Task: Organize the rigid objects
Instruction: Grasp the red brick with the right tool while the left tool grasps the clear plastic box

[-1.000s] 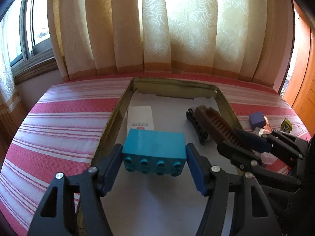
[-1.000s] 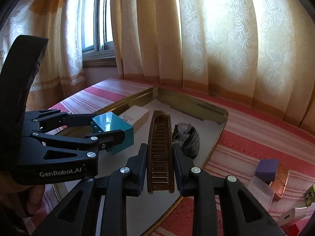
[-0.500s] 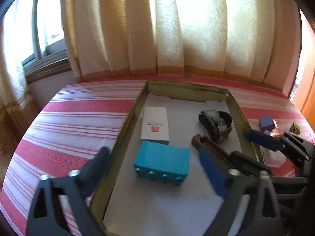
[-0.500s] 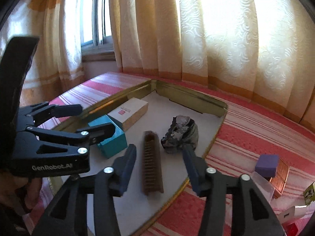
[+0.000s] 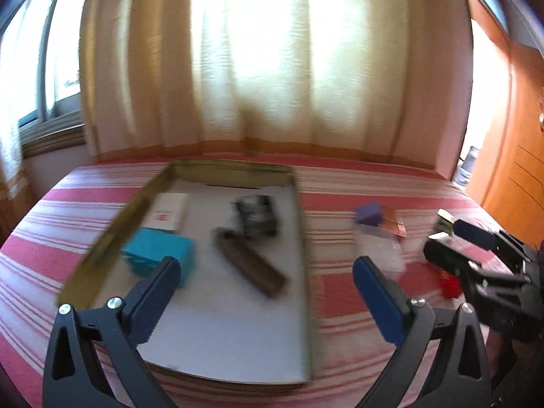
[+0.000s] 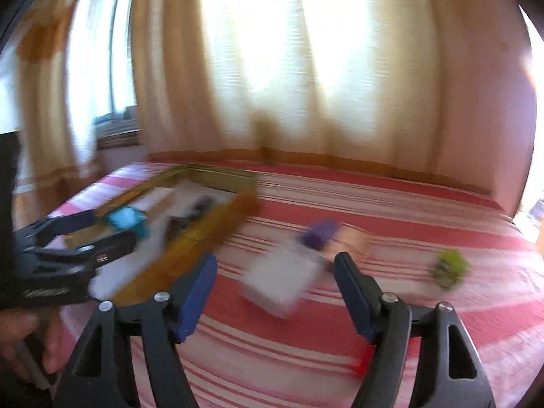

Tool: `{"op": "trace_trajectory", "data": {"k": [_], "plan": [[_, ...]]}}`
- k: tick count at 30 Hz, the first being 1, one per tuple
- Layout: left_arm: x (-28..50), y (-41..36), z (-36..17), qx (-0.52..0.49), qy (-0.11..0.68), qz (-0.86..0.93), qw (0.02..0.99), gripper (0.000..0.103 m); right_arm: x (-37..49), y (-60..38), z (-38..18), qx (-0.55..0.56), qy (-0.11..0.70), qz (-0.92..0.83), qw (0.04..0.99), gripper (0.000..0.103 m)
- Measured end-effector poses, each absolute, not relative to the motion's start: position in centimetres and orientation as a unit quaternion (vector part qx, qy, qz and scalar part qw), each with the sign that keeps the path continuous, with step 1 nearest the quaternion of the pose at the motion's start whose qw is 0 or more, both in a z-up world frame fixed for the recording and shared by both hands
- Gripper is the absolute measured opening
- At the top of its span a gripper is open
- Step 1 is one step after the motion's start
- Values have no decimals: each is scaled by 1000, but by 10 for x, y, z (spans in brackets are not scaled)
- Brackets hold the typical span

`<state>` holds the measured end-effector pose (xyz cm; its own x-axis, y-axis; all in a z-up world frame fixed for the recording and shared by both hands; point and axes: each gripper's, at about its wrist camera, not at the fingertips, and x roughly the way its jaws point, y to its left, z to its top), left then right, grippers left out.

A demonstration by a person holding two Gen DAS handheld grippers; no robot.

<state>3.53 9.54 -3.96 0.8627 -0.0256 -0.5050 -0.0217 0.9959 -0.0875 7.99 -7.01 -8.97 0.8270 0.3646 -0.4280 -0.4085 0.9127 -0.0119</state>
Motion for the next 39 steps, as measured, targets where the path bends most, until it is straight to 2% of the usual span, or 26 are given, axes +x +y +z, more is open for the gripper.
{"op": "trace_trajectory", "data": {"k": [8,17,18,19,22,32,38,39], "plan": [[44,35,-45,-9,275,-41,961,103,97,-135,-109,15,291,141,946,74],[54,18,-47,2,283,-40,958,103,117,-136,-127,27,361,148,920,74],[55,17,-48,5,285,-41,958,103,120,-135,-129,28,370,149,916,72],[57,16,-48,8,289,-44,956,103,122,-136,-132,31,378,151,913,58],[59,11,-49,18,294,-52,954,103,124,-137,-135,30,387,160,908,36],[75,-5,-53,29,308,-77,948,102,111,-143,-116,13,317,143,937,36],[96,-14,-57,37,333,-94,937,91,119,-152,-109,12,297,125,947,36],[99,-15,-58,37,338,-98,935,86,120,-152,-108,9,294,120,948,36]]}}
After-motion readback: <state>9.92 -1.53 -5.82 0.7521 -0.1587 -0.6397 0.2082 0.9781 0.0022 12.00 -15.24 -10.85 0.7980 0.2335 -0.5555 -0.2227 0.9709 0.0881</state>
